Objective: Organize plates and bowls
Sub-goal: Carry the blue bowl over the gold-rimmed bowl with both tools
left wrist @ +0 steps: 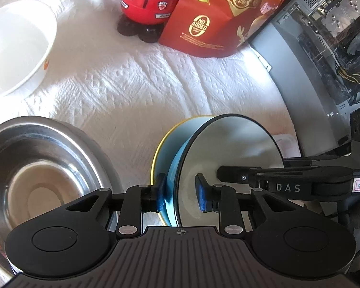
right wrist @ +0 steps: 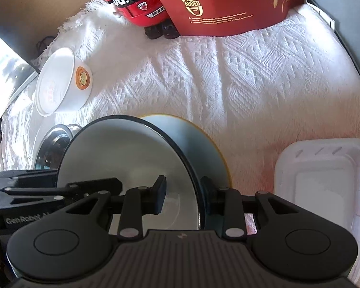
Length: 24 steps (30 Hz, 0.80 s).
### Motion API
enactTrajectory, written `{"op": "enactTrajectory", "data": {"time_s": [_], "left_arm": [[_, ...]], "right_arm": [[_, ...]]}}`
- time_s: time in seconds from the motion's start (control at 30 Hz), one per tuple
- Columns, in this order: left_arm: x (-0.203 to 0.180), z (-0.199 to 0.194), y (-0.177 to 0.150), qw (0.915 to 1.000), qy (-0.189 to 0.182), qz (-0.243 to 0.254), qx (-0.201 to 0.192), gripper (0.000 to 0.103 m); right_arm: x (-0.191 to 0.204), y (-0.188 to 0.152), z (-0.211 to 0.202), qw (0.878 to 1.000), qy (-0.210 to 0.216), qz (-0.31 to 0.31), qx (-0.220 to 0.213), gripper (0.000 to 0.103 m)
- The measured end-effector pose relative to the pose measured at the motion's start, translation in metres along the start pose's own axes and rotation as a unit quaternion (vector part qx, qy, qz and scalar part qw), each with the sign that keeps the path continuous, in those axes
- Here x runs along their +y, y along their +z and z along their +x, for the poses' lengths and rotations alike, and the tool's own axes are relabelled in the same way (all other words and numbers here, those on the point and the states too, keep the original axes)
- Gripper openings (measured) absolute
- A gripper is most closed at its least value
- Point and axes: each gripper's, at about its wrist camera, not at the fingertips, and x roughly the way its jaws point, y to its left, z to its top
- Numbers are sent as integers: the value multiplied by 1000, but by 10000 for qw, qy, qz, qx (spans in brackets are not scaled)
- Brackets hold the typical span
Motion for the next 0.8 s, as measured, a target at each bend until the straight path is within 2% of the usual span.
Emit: {"op": "enactTrajectory", "data": {"time_s": [0.27, 0.57, 0.8], "left_arm": [[-3, -5, -2, 9999, 87, 115, -74, 28], [-4, -14, -5, 9994, 175, 245, -179, 28], [1, -21, -8, 9996, 121, 161, -216, 27]], "right_arm": [[4, 1, -9, 9993, -173, -312, -123, 30], [4, -6, -21, 9989, -242, -289, -264, 30], [7, -13, -31, 9976, -386, -347, -456, 30]]}}
